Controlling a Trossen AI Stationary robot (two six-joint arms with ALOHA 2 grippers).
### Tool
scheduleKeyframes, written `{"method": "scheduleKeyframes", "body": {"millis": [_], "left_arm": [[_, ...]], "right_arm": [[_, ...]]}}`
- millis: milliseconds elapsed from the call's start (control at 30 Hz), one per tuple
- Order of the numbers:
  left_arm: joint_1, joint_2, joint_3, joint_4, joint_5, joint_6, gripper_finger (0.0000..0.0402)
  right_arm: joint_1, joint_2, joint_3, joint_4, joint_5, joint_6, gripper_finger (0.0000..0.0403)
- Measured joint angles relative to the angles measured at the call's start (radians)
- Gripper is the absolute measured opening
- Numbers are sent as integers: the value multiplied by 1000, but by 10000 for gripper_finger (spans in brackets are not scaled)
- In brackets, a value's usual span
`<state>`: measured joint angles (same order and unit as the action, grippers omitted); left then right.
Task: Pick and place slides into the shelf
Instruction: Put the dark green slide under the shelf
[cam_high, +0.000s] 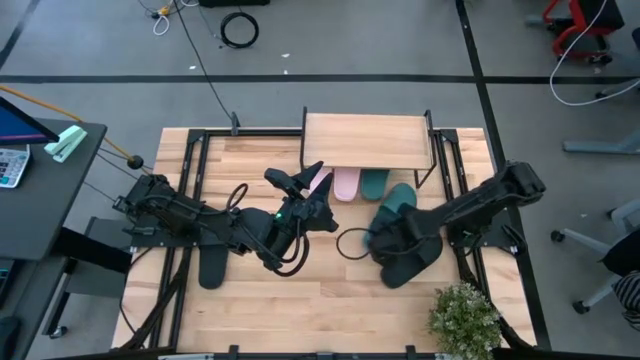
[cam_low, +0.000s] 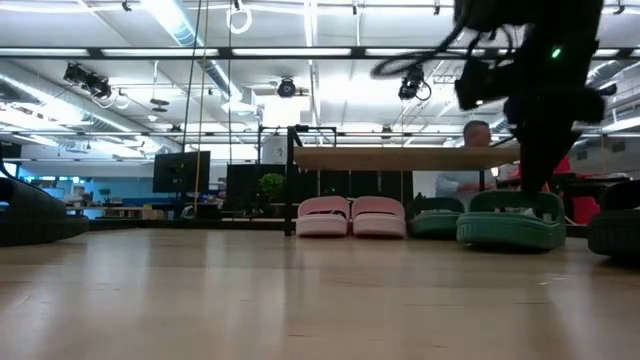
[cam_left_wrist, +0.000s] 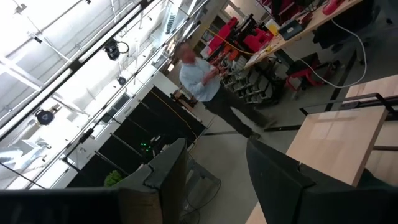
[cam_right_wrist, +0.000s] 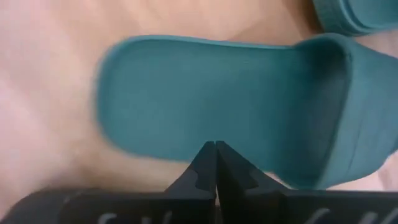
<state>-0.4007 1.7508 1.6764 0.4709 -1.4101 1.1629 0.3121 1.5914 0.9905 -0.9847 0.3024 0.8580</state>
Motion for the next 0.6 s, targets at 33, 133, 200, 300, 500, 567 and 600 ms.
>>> {"method": "scheduleKeyframes", "body": {"millis": [33,133,200,300,500,567,600], "left_arm": [[0,0,0,0,0,0,173],[0,0,0,0,0,0,172],[0,0,0,0,0,0,172],[0,0,0,0,0,1,173],[0,0,0,-1,0,1,172],[0,0,0,0,0,1,173],[0,0,0,-1,0,1,173]], "right_arm": [[-14,13,0,-6,10,0,5],[-64,42,0,-30,49,11,3],[-106,52,0,-46,58,29,3],[-163,62,0,-80,62,47,2],[-246,86,0,-113,79,11,2],[-270,90,0,-112,118,-10,1],[-280,91,0,-115,139,-19,1]]}}
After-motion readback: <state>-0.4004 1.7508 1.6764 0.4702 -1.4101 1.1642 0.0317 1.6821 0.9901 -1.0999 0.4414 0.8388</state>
